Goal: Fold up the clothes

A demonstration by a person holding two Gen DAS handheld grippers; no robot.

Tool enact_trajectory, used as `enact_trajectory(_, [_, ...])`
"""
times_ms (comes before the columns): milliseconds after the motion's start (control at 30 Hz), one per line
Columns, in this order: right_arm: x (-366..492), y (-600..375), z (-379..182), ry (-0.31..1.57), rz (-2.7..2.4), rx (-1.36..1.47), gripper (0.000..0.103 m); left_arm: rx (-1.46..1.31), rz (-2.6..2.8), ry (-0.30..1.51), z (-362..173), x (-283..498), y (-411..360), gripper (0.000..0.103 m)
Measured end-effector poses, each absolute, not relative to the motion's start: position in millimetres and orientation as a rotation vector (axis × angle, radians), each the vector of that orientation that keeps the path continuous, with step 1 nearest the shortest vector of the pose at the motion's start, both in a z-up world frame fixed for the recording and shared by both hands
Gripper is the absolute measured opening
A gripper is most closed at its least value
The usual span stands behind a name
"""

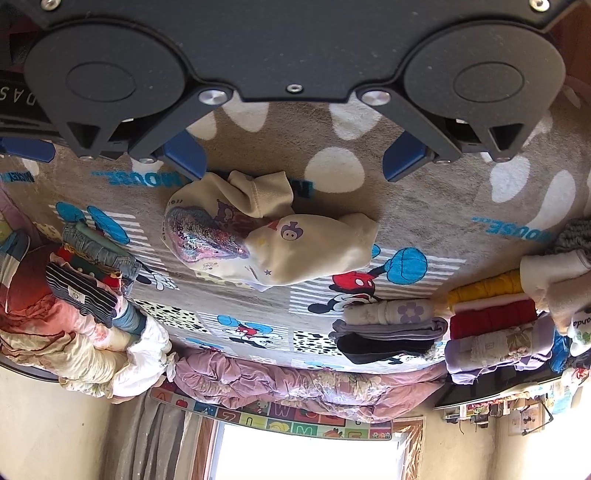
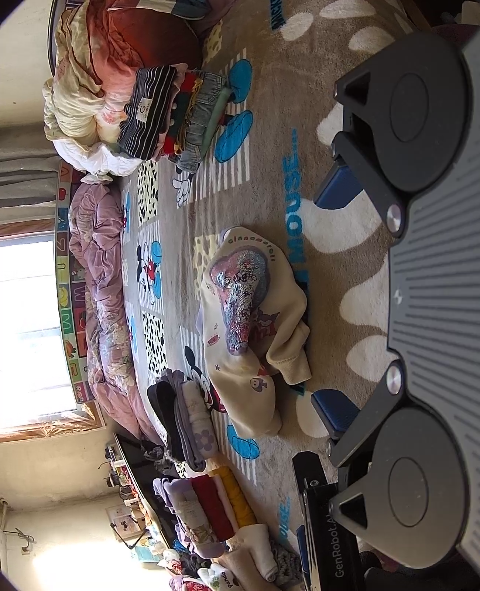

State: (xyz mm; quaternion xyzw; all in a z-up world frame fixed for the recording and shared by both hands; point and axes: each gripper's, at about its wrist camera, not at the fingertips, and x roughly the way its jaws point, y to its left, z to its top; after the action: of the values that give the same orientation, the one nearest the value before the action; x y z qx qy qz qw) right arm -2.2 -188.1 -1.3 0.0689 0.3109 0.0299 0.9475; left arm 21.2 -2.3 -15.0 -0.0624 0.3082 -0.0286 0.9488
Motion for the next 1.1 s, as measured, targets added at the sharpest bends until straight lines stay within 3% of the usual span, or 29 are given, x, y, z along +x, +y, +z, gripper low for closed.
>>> enact_trajectory(567, [45.3,-207.6,-33.0,0.683,0.059,0.212,0.103,-0.144,-0.03,0.582,-43.5,47.7,-2.5,0.103])
enact_trajectory(1100, [84.9,-240.5,-66.3,0.682,0.102,0.392,0.103,-0.099,-0.138,0.714,-61.6,93.4,-12.8,0.103])
